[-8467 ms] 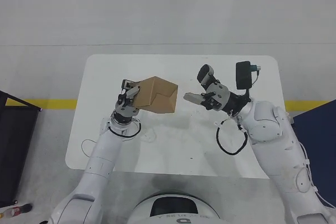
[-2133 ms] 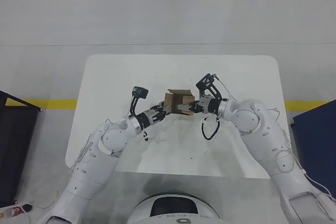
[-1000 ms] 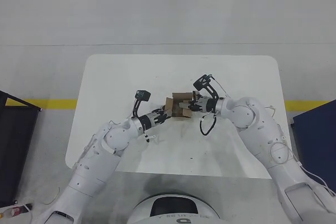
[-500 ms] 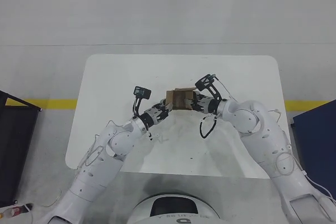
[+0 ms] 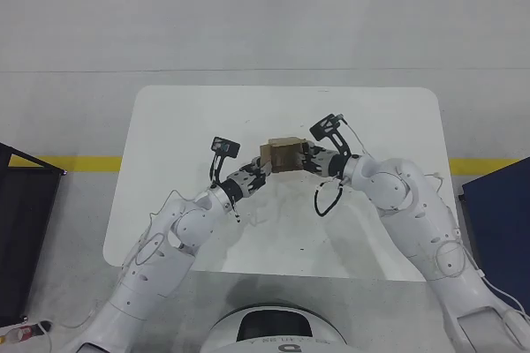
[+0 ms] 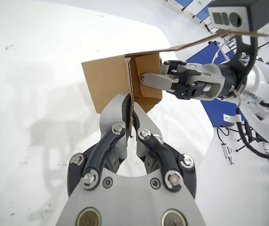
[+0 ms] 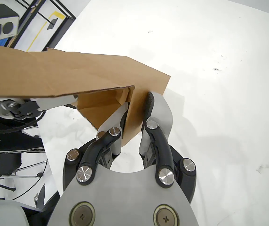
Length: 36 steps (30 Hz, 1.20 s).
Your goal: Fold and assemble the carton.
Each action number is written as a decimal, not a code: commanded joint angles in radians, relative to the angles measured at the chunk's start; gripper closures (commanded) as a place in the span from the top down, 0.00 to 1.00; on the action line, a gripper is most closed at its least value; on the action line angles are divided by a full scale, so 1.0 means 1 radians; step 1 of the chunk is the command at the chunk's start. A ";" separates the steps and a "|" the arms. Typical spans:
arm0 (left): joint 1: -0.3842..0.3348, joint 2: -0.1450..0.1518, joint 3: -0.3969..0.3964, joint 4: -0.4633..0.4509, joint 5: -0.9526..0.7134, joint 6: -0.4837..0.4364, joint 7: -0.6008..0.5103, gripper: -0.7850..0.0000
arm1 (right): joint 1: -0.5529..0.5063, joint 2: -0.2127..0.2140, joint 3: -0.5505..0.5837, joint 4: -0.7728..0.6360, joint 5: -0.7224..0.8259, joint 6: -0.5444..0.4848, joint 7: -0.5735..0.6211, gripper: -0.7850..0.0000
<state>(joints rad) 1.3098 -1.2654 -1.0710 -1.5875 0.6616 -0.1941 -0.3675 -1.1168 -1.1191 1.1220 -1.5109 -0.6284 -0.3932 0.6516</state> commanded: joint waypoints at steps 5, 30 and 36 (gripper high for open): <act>-0.006 0.002 -0.016 0.001 -0.044 0.004 -0.040 0.00 | -0.032 0.011 0.042 -0.009 0.046 -0.061 0.001 0.75; 0.064 0.019 -0.133 0.020 -0.379 -0.117 -0.108 1.00 | 0.017 0.011 0.013 0.113 0.155 -0.097 0.073 0.69; 0.095 0.033 -0.196 0.030 -0.358 -0.071 -0.107 1.00 | 0.000 0.018 0.035 0.101 0.149 -0.111 0.055 0.71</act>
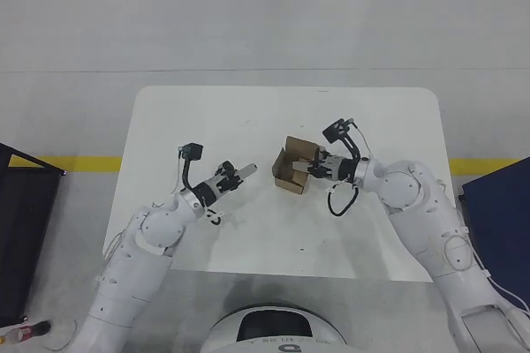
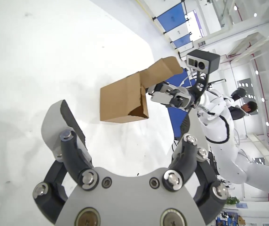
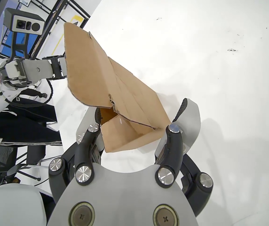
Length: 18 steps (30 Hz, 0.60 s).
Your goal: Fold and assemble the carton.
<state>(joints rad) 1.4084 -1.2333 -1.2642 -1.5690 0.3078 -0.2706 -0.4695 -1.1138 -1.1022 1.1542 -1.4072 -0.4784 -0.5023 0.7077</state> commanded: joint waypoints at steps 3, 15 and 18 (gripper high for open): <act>-0.045 -0.004 0.025 0.051 -0.020 0.025 -0.043 1.00 | -0.015 0.005 0.013 -0.014 -0.007 -0.010 -0.007 0.71; -0.292 -0.064 0.190 0.380 -0.257 -0.014 -0.063 1.00 | -0.067 0.017 0.036 -0.044 -0.033 -0.027 -0.046 0.72; -0.332 -0.072 0.219 0.420 -0.235 0.000 -0.069 1.00 | -0.083 0.020 0.046 -0.053 -0.034 -0.029 -0.053 0.71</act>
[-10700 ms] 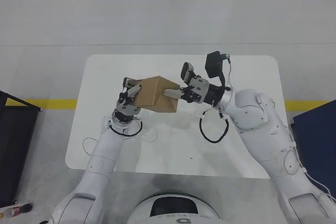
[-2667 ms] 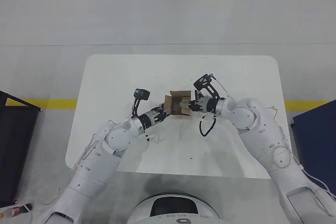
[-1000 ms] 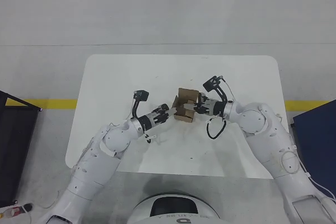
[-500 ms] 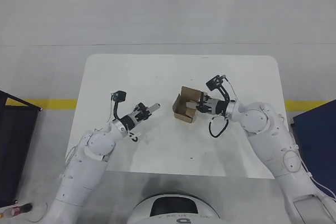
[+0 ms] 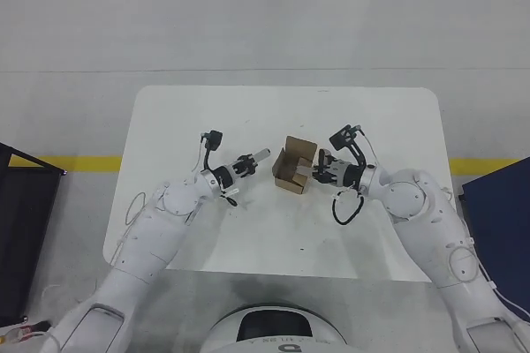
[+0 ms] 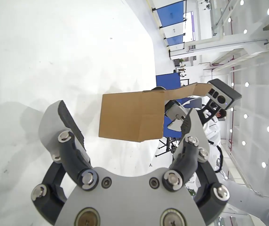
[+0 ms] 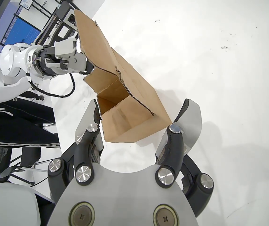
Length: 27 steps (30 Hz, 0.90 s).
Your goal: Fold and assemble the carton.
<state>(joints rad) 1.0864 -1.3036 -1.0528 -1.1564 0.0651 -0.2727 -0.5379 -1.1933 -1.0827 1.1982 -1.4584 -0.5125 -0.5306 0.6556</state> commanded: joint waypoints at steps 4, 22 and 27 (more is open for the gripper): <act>-0.041 -0.010 0.038 0.017 0.040 0.004 -0.002 1.00 | -0.019 0.004 0.010 -0.011 -0.001 -0.003 -0.009 0.72; -0.069 -0.022 0.091 -0.008 0.123 0.040 -0.023 0.73 | 0.002 0.003 -0.022 0.014 0.007 -0.012 -0.009 0.69; -0.087 -0.023 0.116 -0.029 0.214 0.077 -0.036 0.75 | 0.012 0.002 -0.034 0.021 0.012 -0.018 -0.006 0.69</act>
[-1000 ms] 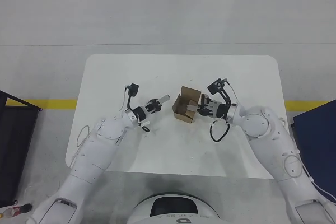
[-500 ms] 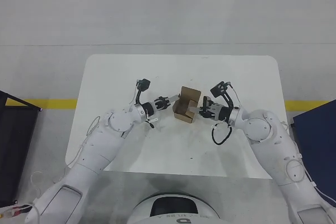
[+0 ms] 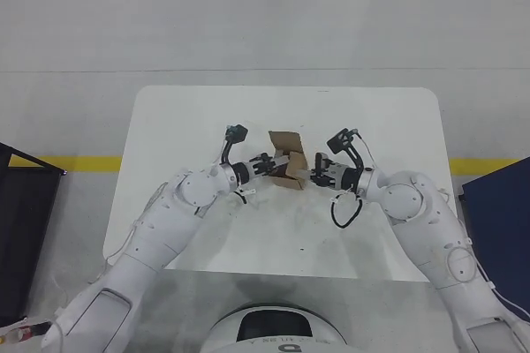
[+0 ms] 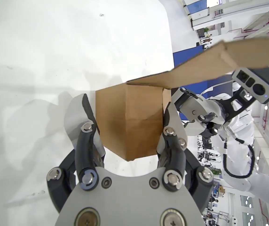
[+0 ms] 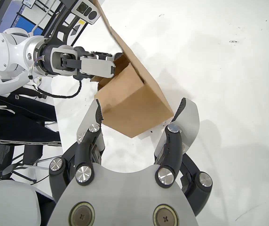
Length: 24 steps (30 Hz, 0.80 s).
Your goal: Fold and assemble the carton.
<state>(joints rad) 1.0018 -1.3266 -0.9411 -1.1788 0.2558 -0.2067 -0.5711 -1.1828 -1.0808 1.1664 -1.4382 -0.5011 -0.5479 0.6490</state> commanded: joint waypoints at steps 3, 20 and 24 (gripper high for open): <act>-0.005 0.002 0.013 -0.040 0.072 0.041 -0.013 0.76 | 0.007 -0.001 -0.007 0.006 0.003 -0.002 0.003 0.68; 0.170 0.052 -0.145 -0.247 0.095 0.058 -0.011 1.00 | 0.010 0.005 -0.002 -0.011 0.003 0.004 0.007 0.73; 0.199 0.057 -0.149 -0.247 0.095 0.062 -0.035 0.96 | 0.014 0.006 -0.003 -0.011 0.003 0.003 0.009 0.75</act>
<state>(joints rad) 1.2011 -1.2691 -1.0934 -1.4312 0.3527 -0.1457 -0.6040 -1.1701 -1.0748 1.1644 -1.4498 -0.4987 -0.5445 0.6577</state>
